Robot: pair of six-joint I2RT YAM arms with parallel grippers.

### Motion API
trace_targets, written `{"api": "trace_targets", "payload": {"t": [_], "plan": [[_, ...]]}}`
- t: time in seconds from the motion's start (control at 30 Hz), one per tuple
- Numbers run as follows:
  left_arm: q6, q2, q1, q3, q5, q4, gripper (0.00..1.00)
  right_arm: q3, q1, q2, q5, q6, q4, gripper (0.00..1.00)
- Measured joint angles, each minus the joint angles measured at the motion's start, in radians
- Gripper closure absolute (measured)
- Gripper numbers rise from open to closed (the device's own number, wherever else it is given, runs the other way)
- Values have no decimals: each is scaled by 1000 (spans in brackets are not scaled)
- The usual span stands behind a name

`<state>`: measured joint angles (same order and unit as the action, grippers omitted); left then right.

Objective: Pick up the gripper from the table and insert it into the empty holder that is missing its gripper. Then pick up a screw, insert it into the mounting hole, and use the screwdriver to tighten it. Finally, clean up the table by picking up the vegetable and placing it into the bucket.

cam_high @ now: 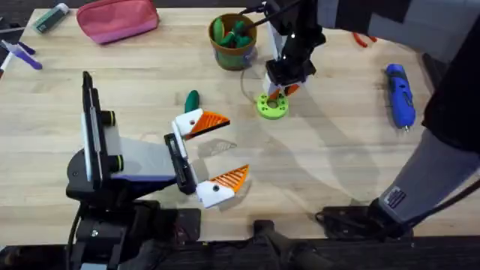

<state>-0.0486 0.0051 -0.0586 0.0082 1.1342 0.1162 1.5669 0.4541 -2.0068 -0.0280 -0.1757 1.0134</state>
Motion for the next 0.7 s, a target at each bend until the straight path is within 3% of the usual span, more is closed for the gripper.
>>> {"api": "trace_targets", "payload": {"t": [0.47,0.7], "plan": [[0,0,0,0,0,0,15,0,-1,0,-9,0,-1,868],[0,0,0,0,0,0,15,0,-1,0,-8,0,0,847]]}}
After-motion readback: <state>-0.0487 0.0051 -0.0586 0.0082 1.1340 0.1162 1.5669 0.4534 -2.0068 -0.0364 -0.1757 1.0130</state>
